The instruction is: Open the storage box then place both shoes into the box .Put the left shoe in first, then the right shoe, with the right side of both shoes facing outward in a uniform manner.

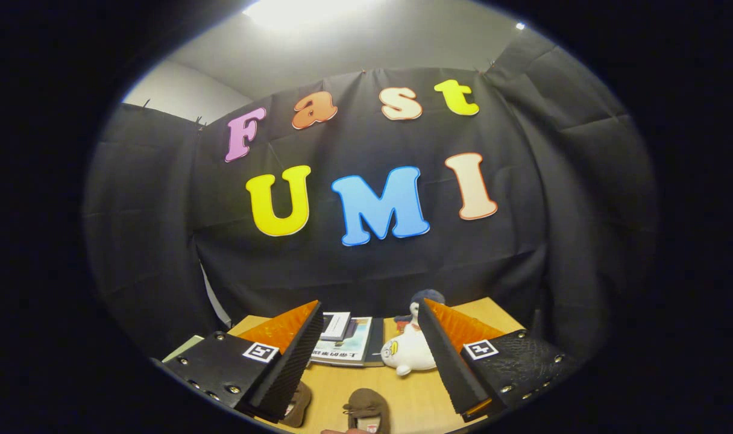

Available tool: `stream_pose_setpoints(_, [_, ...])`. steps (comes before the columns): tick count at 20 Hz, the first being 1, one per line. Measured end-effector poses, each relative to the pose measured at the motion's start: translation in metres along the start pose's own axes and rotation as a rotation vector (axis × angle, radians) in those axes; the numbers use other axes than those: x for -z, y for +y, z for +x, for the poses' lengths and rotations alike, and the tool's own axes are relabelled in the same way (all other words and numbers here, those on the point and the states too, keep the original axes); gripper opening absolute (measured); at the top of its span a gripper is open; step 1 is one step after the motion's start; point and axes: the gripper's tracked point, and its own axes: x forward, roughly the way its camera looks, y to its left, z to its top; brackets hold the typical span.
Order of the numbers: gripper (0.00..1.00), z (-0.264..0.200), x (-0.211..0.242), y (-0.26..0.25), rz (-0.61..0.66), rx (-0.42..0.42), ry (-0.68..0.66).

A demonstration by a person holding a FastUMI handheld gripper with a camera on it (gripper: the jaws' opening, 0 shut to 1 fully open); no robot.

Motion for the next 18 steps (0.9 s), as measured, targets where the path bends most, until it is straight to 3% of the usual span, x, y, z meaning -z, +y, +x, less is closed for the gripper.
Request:
stream_pose_setpoints(6, [0.97, 0.015, 0.071, 0.080, 0.018, -0.249, 0.166])
stream_pose_setpoints(11, [0.97, 0.009, 0.143, 0.164, 0.070, -0.510, 0.361])
stream_pose_setpoints(18, [0.97, 0.011, 0.228, 0.224, 0.152, -0.674, 0.583])
